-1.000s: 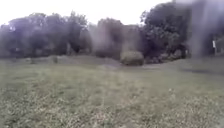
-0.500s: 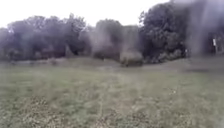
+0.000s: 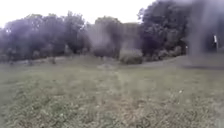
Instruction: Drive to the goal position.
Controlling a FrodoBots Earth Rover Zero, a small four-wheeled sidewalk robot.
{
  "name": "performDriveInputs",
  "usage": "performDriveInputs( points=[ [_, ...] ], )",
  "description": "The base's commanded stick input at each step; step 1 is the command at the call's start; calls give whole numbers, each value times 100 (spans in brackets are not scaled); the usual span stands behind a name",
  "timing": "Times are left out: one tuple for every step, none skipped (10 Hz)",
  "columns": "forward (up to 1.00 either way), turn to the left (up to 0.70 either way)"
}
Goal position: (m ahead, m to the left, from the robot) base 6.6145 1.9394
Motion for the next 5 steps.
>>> performDriveInputs(
  points=[
    [45,0],
    [45,0],
    [45,0],
    [45,0],
    [45,0]
  ],
)
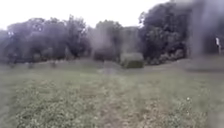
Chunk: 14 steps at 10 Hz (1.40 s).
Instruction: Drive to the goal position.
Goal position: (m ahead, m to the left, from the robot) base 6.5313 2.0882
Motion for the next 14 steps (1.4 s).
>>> performDriveInputs(
  points=[
    [45,0],
    [45,0],
    [45,0],
    [45,0],
    [45,0],
    [45,0],
    [45,0],
    [45,0],
    [45,1],
    [45,13],
    [45,24],
    [45,27],
    [45,27],
    [45,27]
  ],
)
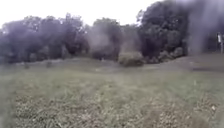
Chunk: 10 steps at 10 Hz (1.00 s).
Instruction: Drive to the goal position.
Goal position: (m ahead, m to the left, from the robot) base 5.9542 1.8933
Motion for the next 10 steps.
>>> performDriveInputs(
  points=[
    [45,27],
    [45,27],
    [45,27],
    [45,27],
    [45,27],
    [45,27],
    [45,27],
    [45,27],
    [45,27],
    [45,27]
  ],
)
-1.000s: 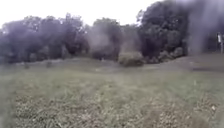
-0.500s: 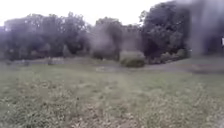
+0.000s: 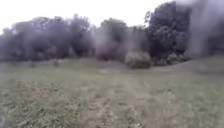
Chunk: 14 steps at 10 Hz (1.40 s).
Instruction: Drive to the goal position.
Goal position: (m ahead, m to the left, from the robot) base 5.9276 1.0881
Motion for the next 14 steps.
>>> performDriveInputs(
  points=[
    [45,27],
    [45,27],
    [45,27],
    [45,19],
    [45,7],
    [45,0],
    [45,0],
    [45,0],
    [45,0],
    [45,0],
    [45,0],
    [45,0],
    [45,0],
    [45,0]
  ],
)
